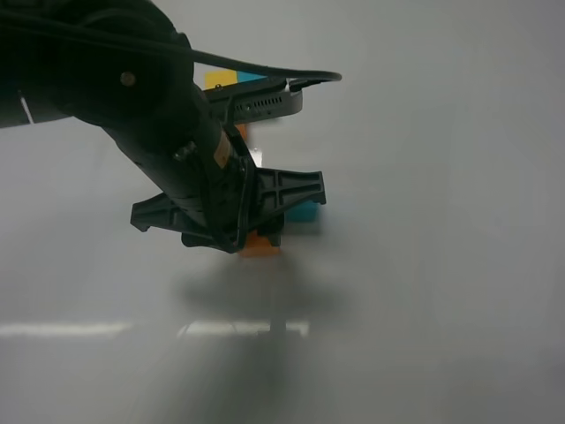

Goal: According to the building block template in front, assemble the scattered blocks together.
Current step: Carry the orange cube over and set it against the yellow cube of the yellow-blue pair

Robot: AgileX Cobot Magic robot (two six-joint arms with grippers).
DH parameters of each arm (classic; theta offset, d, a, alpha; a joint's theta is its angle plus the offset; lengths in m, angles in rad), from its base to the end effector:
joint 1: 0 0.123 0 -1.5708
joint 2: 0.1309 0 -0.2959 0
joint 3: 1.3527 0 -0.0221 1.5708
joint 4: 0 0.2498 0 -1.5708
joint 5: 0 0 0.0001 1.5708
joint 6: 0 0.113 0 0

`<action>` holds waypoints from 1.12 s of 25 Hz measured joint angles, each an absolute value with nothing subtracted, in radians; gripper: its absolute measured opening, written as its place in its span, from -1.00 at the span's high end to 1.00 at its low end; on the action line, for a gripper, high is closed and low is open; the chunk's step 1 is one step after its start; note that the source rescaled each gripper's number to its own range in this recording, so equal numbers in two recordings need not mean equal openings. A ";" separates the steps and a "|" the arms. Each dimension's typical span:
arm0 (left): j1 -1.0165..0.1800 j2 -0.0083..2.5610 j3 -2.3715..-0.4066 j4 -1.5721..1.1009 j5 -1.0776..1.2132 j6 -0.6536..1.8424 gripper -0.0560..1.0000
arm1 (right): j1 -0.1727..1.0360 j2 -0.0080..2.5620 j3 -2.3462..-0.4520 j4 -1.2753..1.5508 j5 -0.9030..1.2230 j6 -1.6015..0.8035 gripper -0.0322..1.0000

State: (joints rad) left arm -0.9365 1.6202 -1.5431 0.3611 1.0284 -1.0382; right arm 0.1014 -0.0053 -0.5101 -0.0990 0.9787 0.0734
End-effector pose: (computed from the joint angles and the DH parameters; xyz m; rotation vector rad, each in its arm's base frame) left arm 0.2420 -0.2711 0.3487 -0.0025 2.5250 -0.3424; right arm 0.0054 -0.0088 0.2786 -0.0266 1.9431 -0.0006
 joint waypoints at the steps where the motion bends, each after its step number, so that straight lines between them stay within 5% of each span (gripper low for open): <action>1: -0.937 1.620 -1.543 0.361 1.028 -1.038 0.48 | 0.101 -0.005 -0.510 -0.099 0.979 0.073 0.18; 25: -0.935 1.620 -1.546 0.349 1.024 -1.027 0.48 | 0.101 -0.005 -0.510 -0.099 0.979 0.072 0.18; 26: -0.934 1.621 -1.549 0.349 1.024 -1.020 0.42 | 0.101 -0.005 -0.510 -0.099 0.979 0.072 0.18; 28: -0.933 1.621 -1.550 0.356 1.020 -1.000 -0.09 | 0.101 -0.005 -0.510 -0.099 0.979 0.075 0.18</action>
State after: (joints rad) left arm -0.9331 1.6211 -1.5500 0.3564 1.0197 -1.0002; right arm 0.1014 -0.0053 -0.5101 -0.0990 0.9787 0.0745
